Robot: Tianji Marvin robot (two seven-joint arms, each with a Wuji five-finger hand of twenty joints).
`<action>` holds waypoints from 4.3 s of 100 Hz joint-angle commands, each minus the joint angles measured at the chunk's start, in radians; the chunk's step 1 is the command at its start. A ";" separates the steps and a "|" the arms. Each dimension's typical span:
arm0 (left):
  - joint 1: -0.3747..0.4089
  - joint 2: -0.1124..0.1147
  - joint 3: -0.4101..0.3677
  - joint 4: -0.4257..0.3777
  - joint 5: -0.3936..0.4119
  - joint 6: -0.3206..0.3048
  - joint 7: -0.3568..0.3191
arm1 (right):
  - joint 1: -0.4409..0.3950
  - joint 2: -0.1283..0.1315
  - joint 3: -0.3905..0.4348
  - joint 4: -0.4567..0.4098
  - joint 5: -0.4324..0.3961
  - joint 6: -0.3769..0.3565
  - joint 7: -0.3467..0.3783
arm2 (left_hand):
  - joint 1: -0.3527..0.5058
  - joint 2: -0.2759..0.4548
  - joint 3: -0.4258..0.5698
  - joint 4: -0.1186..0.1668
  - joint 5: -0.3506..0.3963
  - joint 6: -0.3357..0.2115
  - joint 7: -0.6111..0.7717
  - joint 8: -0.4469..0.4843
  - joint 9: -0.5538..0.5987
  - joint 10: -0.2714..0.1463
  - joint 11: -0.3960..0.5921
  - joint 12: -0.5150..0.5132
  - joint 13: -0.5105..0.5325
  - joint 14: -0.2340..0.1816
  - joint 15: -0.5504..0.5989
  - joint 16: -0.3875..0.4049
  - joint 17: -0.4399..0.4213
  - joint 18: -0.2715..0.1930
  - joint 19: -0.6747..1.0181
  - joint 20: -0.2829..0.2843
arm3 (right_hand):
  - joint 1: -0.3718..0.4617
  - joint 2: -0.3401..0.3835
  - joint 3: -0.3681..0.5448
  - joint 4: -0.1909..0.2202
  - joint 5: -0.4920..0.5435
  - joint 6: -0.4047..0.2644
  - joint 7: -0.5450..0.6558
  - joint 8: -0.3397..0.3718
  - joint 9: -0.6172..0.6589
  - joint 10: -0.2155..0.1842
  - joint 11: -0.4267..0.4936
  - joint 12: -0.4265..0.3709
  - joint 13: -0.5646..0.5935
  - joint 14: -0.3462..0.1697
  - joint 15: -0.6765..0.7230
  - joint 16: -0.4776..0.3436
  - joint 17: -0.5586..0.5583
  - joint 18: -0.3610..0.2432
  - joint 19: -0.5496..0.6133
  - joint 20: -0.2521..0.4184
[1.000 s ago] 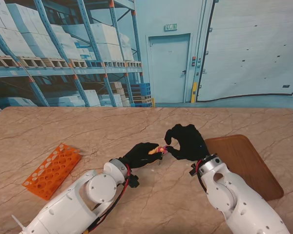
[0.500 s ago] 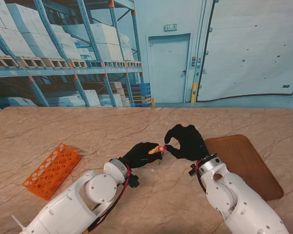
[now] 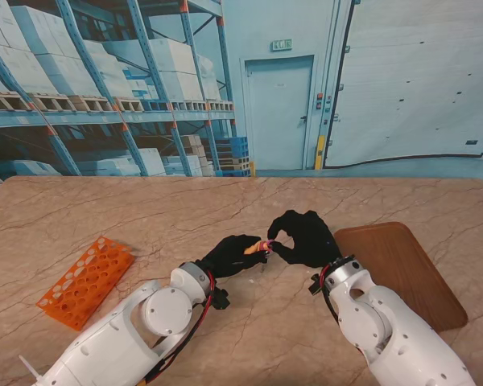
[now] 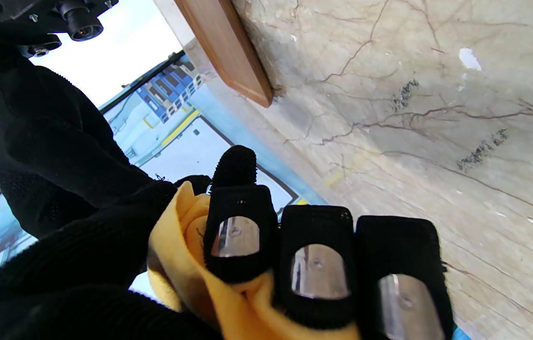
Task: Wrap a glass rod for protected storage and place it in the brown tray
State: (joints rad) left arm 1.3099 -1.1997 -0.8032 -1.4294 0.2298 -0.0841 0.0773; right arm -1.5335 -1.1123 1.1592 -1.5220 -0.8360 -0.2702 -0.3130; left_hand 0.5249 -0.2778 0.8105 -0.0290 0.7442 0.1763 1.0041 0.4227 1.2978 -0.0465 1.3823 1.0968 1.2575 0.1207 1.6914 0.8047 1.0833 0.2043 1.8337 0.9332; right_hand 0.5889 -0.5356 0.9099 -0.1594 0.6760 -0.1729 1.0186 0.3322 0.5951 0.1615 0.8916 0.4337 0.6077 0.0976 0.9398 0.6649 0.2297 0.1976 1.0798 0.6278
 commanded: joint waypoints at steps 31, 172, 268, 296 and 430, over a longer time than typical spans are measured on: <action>0.008 -0.011 0.000 -0.011 -0.005 -0.001 0.005 | -0.024 0.000 0.004 -0.035 0.062 -0.004 0.092 | 0.011 0.006 -0.015 -0.026 0.011 -0.032 0.028 -0.008 0.047 -0.028 0.034 0.005 0.012 0.047 0.104 0.016 0.026 -0.050 0.260 0.030 | 0.123 -0.055 0.093 -0.013 -0.038 -0.062 -0.021 -0.003 0.015 -0.046 -0.034 -0.014 0.007 -0.043 -0.053 -0.016 0.018 -0.035 -0.025 -0.005; 0.006 -0.012 0.002 -0.010 -0.009 0.005 0.007 | -0.108 -0.017 0.094 -0.081 0.085 -0.003 0.013 | 0.014 0.005 -0.017 -0.025 0.011 -0.033 0.028 -0.007 0.047 -0.027 0.033 0.005 0.012 0.050 0.102 0.017 0.026 -0.049 0.260 0.028 | -0.048 -0.069 0.021 -0.004 -0.080 -0.071 0.016 0.053 0.025 -0.023 -0.039 -0.001 0.009 -0.031 -0.063 0.006 0.020 -0.027 -0.070 0.046; 0.009 -0.011 -0.001 -0.011 -0.005 0.000 0.009 | -0.069 -0.047 0.026 -0.050 0.433 0.185 0.157 | 0.013 0.006 -0.019 -0.025 0.010 -0.033 0.029 -0.007 0.047 -0.027 0.033 0.005 0.012 0.050 0.102 0.017 0.026 -0.049 0.260 0.026 | -0.101 -0.009 0.024 0.025 -0.125 0.007 -0.197 0.107 -0.016 -0.011 -0.059 0.004 -0.031 -0.026 -0.082 0.009 -0.002 -0.040 -0.098 0.072; 0.009 -0.012 -0.002 -0.010 -0.006 -0.001 0.011 | -0.063 -0.051 0.022 -0.054 0.492 0.199 0.174 | 0.012 0.012 -0.022 -0.026 0.009 -0.033 0.029 -0.007 0.047 -0.027 0.033 0.005 0.012 0.050 0.102 0.017 0.026 -0.049 0.260 0.025 | 0.084 0.003 -0.023 -0.028 0.098 -0.083 0.012 0.022 0.170 -0.033 -0.055 0.004 0.021 -0.012 -0.072 0.009 0.016 -0.020 -0.091 0.078; 0.018 -0.016 -0.005 -0.022 -0.006 0.028 0.024 | -0.069 0.030 0.082 -0.035 -0.242 -0.143 -0.155 | 0.100 0.063 -0.158 -0.033 -0.027 -0.023 0.031 0.013 0.047 -0.023 0.015 0.012 0.012 0.049 0.102 0.017 0.026 -0.057 0.260 0.024 | 0.084 -0.003 0.014 -0.042 0.121 -0.147 0.014 0.040 0.278 -0.052 -0.054 -0.028 0.068 -0.027 -0.045 0.001 0.040 -0.007 -0.051 0.039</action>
State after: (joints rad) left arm 1.3241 -1.2150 -0.8089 -1.4444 0.2262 -0.0639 0.1113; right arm -1.6106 -1.0832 1.2388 -1.5523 -1.0760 -0.4053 -0.4697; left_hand 0.6107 -0.2422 0.6213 -0.0330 0.7297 0.1763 1.0057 0.4265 1.3045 -0.0446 1.3823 1.0968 1.2575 0.1248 1.6955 0.8047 1.0833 0.2091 1.8337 0.9335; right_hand 0.6420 -0.5698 0.8938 -0.1794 0.7918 -0.2147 0.9866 0.3448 0.8675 0.1129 0.8263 0.4182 0.6573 0.0969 0.8774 0.6645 0.2688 0.1983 1.0023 0.6755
